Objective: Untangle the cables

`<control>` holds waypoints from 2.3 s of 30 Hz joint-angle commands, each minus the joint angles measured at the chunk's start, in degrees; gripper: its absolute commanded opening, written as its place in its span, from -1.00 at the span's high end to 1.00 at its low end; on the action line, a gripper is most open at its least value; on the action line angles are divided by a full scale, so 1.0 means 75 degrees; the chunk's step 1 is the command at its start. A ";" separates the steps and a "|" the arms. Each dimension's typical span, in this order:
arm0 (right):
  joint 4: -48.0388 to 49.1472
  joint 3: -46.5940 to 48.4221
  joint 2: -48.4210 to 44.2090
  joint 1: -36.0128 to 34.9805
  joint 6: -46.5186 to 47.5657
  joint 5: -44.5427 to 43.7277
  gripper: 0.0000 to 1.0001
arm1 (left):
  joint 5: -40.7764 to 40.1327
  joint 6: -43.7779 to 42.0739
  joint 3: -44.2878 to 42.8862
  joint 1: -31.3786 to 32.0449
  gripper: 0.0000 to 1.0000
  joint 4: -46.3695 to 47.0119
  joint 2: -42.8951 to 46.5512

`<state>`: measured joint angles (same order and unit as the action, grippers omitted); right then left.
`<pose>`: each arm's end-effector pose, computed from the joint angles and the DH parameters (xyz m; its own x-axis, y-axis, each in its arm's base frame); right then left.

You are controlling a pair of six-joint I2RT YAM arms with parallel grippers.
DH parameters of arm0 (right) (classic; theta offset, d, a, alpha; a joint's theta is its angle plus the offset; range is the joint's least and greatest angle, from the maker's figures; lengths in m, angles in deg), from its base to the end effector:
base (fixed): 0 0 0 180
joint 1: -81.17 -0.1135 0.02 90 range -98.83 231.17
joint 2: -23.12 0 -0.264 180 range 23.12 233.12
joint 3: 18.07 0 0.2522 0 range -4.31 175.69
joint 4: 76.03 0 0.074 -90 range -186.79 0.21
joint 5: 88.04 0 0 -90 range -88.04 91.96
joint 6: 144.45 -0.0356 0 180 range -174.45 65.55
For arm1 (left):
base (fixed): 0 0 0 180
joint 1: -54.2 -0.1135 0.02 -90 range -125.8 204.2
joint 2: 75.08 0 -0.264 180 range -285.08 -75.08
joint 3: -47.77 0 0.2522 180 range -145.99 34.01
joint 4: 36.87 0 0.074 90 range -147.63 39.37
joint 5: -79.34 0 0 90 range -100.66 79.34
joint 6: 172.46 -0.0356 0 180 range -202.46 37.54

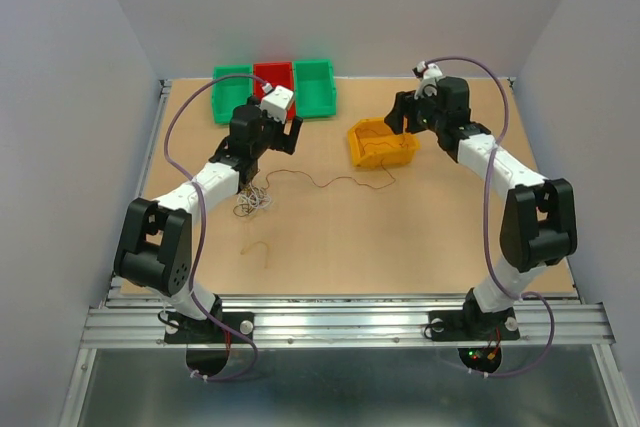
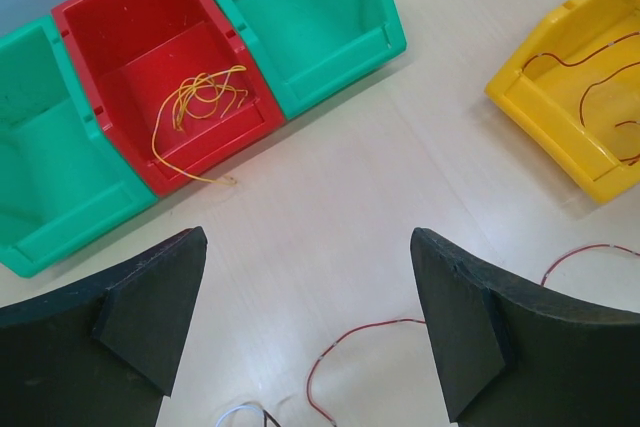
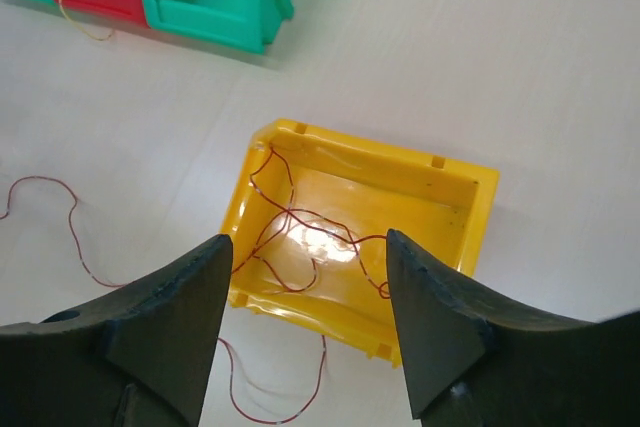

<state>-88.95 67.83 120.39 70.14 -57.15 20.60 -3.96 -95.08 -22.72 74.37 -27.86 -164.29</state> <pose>0.3893 0.0875 0.2813 -0.4253 -0.0374 -0.9043 -0.4477 0.8770 0.1743 0.3393 -0.1291 0.2781 -0.0561 0.2518 -0.9662 0.4741 0.8583 0.1962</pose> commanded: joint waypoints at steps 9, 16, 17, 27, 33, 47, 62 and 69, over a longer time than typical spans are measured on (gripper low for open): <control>0.0192 0.0120 0.0296 -0.0521 0.0055 0.0727 -0.36 | -0.1407 -0.0379 -0.1106 0.0007 -0.89 -0.0420 -0.0466; 0.0274 -0.0208 0.0015 -0.0545 0.0090 0.0539 -0.36 | -0.2335 -0.0873 -0.2793 -0.0075 -0.47 -0.1973 -0.2002; 0.0286 -0.0243 -0.0009 -0.0545 0.0102 0.0504 -0.36 | -0.2311 -0.0825 -0.3016 -0.0087 -0.47 -0.2189 -0.2143; 0.0591 -0.0642 -0.0349 -0.0545 0.0008 0.0528 -0.36 | -0.2135 -0.0368 -0.3580 -0.0415 -0.44 -0.2344 -0.3373; 0.0614 -0.0712 -0.0396 -0.0545 0.0055 0.0551 -0.37 | -0.2054 -0.0123 -0.3907 -0.0532 -0.42 -0.1618 -0.3995; 0.0696 -0.0911 -0.0618 -0.0545 0.0067 0.0492 -0.37 | -0.1913 -0.0180 -0.5863 -0.0614 -0.18 -0.2648 -0.5155; 0.0743 -0.0994 -0.0642 -0.0545 0.0102 0.0492 -0.38 | -0.2205 -0.0157 -0.4835 -0.0614 -0.40 -0.2239 -0.4489; 0.0755 -0.1017 -0.0630 -0.0557 0.0125 0.0492 -0.38 | -0.2440 -0.0251 -0.4636 -0.0614 -0.40 -0.2250 -0.4489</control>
<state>-85.89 61.08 118.05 66.10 -57.02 24.42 -20.42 -96.70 -58.93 69.99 -46.14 -201.95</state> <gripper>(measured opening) 0.689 0.702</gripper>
